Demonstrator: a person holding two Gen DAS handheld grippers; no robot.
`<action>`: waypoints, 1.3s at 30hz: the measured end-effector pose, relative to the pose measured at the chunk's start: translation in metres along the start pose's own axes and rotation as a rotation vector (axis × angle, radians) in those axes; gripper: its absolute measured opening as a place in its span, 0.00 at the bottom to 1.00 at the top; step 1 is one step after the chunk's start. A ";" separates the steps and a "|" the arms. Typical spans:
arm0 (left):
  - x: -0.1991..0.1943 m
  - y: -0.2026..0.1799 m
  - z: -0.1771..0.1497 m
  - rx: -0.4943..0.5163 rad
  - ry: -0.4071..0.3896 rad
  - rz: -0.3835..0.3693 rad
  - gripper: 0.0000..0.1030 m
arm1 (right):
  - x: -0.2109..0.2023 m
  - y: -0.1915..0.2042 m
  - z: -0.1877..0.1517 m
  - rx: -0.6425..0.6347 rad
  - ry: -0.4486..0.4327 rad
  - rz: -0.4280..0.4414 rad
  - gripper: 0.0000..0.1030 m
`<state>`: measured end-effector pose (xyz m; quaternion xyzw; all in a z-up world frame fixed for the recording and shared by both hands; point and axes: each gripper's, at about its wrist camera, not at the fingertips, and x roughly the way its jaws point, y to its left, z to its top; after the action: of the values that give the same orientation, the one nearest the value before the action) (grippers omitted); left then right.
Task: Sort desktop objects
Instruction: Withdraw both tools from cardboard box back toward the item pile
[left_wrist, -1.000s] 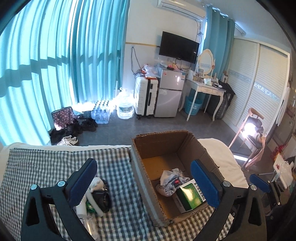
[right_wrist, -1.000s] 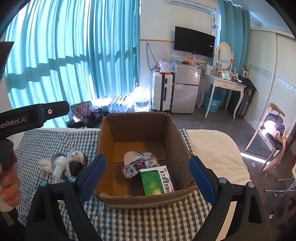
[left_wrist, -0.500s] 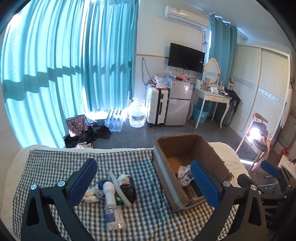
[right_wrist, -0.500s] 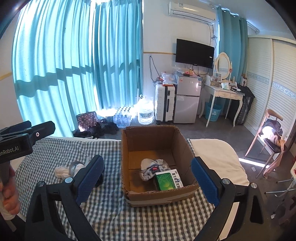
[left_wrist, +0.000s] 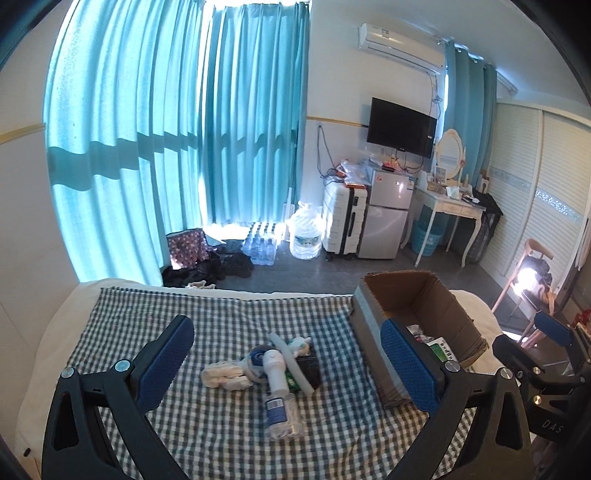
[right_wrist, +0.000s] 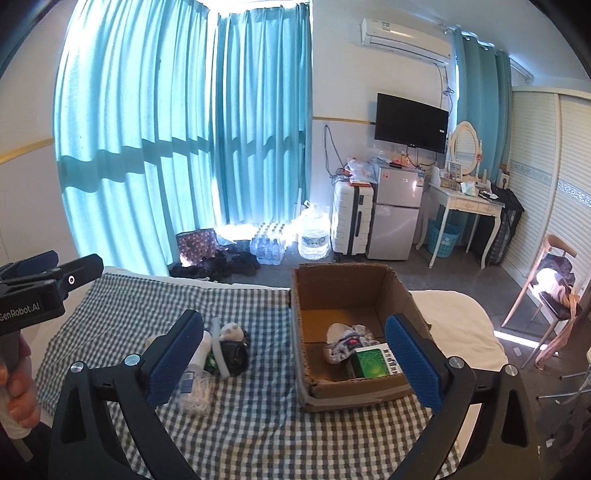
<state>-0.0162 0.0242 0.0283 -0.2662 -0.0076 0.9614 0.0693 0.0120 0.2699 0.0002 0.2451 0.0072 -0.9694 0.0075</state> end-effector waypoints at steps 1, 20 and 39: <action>-0.002 0.004 -0.001 -0.002 0.001 0.006 1.00 | -0.001 0.004 0.000 0.001 -0.001 0.006 0.97; -0.019 0.052 -0.011 -0.068 -0.014 0.057 1.00 | -0.010 0.061 -0.002 -0.076 -0.009 0.071 0.98; 0.041 0.109 -0.037 -0.079 0.092 0.125 1.00 | 0.048 0.099 -0.021 -0.074 0.059 0.141 0.98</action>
<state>-0.0461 -0.0795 -0.0296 -0.3126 -0.0256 0.9495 -0.0009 -0.0185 0.1709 -0.0422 0.2731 0.0260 -0.9579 0.0844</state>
